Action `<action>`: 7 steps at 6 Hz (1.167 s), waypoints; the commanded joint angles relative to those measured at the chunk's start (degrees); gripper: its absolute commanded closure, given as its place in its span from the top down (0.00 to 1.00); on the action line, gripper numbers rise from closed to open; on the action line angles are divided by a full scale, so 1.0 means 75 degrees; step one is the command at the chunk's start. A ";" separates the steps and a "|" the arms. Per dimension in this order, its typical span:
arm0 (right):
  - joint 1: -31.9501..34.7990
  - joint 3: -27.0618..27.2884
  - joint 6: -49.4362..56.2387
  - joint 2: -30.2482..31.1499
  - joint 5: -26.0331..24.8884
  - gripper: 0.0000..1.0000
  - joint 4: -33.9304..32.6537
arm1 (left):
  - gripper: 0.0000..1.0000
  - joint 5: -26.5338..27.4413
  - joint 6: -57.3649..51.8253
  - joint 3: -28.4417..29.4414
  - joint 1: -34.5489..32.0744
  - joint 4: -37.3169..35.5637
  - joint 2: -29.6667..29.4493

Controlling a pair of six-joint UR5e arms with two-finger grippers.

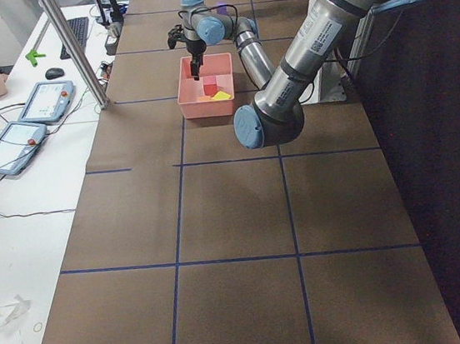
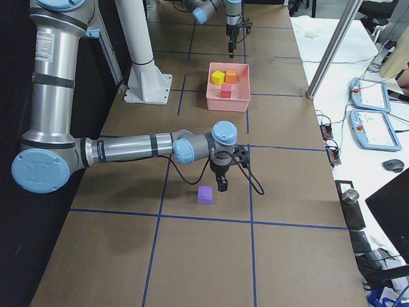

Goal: Place blocks into pink bin with both arms
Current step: 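Grasp the purple cube with the right gripper while the left gripper waits over the bin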

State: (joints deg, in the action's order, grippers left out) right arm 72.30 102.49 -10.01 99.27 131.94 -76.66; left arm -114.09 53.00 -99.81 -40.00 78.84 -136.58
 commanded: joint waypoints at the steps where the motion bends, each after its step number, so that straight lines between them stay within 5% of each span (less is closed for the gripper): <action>1: -0.0159 -0.0539 -0.2145 0.0194 -0.0014 0.99 0.1752 | 1.00 0.0000 0.0024 -0.0051 0.0012 0.0011 0.0000; 5: -0.1096 -0.1112 -0.3025 0.0674 -0.0682 1.00 0.3164 | 1.00 0.0012 0.0047 -0.0087 0.0012 0.0034 0.0011; 7: -0.1331 -0.1219 -0.3025 0.0663 -0.0776 1.00 0.3166 | 1.00 0.0012 0.0047 -0.0099 0.0012 0.0058 0.0011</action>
State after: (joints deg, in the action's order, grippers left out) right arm 63.19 93.68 -32.67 104.23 126.34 -53.11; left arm -114.00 53.35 -100.49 -39.90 79.19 -136.50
